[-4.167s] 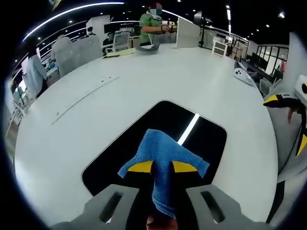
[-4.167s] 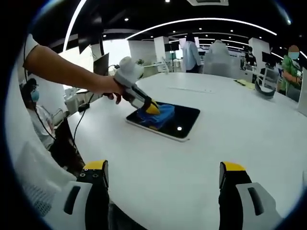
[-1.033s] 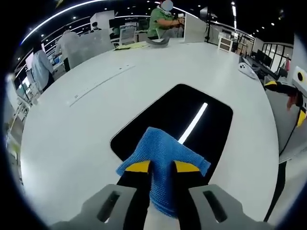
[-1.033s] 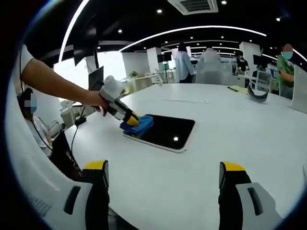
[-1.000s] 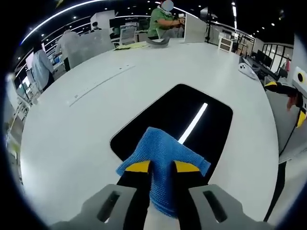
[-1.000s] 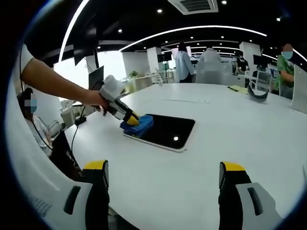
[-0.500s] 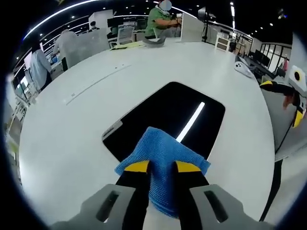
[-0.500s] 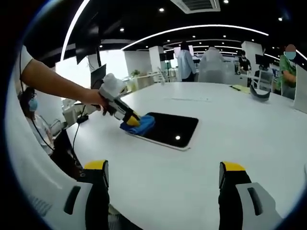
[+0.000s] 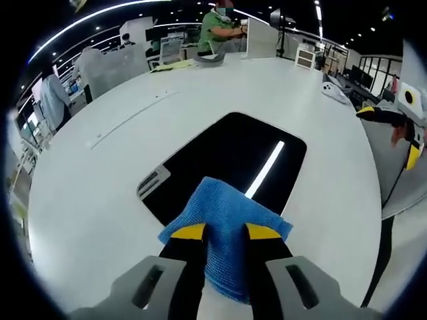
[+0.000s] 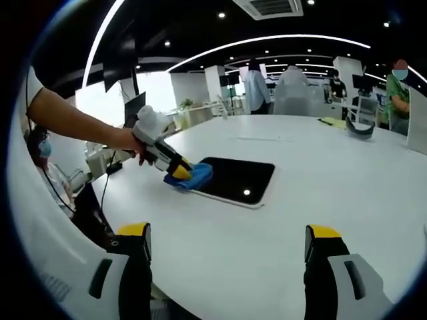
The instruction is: Wipe the mirror surface with the cleaning cloth until all visible marks leave the cleaned area.
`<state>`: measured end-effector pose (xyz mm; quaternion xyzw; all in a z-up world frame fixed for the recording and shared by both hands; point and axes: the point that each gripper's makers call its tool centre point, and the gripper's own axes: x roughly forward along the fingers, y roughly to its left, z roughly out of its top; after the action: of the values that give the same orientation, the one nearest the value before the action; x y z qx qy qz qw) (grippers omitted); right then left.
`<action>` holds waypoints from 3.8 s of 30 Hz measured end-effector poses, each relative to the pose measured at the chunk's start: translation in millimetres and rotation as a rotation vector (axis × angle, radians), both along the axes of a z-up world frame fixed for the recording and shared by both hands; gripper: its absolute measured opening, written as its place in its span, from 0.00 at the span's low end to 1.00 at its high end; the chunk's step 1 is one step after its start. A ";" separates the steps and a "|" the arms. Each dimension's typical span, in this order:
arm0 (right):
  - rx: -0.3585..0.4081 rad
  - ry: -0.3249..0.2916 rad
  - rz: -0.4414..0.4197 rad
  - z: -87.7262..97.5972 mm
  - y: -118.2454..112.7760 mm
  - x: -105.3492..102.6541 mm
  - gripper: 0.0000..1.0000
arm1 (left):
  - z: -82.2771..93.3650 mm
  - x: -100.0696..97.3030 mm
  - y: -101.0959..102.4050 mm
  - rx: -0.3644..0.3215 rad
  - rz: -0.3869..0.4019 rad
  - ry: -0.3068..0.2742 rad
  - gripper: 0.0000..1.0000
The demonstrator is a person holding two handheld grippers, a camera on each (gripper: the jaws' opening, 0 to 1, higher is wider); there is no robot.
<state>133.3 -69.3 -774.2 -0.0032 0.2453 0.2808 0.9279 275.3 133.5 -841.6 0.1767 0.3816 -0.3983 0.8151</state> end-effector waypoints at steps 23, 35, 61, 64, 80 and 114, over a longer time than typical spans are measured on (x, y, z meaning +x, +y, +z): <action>-0.004 -0.021 0.001 7.2 9.2 -1.4 0.96 | -0.4 1.2 -4.4 -0.004 0.012 0.024 0.21; -0.009 -0.014 0.005 9.8 1.3 -2.5 0.96 | -0.1 -0.6 -19.7 -0.018 0.010 0.035 0.23; -0.016 -0.002 0.015 7.4 -1.7 -2.9 0.96 | -0.2 -0.9 -38.0 -0.020 0.010 0.067 0.25; -0.017 0.001 0.020 6.4 -2.0 -3.0 0.96 | -0.3 -1.3 -40.0 -0.019 0.003 0.065 0.25; 0.006 0.023 0.031 1.5 -4.9 -5.7 0.95 | -0.4 -2.3 -54.4 0.004 0.010 0.084 0.26; 0.027 0.040 0.013 -3.3 -12.1 -4.6 0.95 | 0.7 8.2 -89.7 -0.060 0.028 0.083 0.24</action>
<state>128.6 -81.4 -777.5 0.0133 0.2600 0.2899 0.9210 283.5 43.8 -840.9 0.1304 0.4054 -0.4051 0.8091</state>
